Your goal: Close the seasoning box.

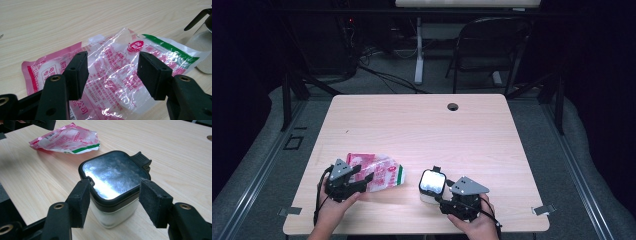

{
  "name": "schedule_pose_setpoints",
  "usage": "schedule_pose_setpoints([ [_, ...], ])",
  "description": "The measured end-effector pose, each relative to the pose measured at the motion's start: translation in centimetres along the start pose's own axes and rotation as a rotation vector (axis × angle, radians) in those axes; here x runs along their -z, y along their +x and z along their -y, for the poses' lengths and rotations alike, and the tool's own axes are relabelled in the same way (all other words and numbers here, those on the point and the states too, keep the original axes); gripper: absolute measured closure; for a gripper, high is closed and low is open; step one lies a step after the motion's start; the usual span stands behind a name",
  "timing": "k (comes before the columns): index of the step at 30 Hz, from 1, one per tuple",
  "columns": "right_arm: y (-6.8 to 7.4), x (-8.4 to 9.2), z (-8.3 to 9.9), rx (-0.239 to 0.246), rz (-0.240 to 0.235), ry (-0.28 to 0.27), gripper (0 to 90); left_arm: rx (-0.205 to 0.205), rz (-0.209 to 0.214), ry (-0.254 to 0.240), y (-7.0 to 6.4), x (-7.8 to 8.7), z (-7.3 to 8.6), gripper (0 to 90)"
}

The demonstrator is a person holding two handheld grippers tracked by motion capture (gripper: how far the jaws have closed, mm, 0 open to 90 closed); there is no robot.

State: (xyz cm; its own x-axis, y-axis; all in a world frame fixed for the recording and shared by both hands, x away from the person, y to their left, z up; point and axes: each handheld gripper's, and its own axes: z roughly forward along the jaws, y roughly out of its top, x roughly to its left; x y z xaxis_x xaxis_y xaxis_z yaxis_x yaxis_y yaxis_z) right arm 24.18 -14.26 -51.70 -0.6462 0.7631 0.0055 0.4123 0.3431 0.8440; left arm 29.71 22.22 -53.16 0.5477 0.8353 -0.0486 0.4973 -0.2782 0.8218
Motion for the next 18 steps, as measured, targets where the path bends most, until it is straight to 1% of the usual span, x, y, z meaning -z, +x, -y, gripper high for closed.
schedule_pose_setpoints([
  [5, -0.43, 0.41, 0.23, -0.028, -0.019, 0.004, 42.2, 0.004, -0.001, -0.002, 0.0, 0.01, 0.0, 41.9],
  [6, -0.51, 0.41, 0.26, -0.033, -0.017, -0.004, 42.2, 0.004, -0.001, -0.002, 0.0, 0.01, 0.0, 41.9],
  [8, -0.64, 0.52, 0.23, -0.038, -0.014, 0.0, 42.2, 0.003, -0.002, -0.002, -0.03, 0.01, 0.0, 41.9],
  [9, -0.67, 0.5, 0.25, -0.042, -0.014, -0.006, 42.2, 0.003, -0.002, -0.002, -0.03, 0.0, 0.01, 41.9],
  [18, -0.94, 0.55, 0.23, -0.055, -0.019, -0.006, 42.5, -0.001, 0.0, 0.001, -0.05, -0.08, 0.03, 41.8],
])
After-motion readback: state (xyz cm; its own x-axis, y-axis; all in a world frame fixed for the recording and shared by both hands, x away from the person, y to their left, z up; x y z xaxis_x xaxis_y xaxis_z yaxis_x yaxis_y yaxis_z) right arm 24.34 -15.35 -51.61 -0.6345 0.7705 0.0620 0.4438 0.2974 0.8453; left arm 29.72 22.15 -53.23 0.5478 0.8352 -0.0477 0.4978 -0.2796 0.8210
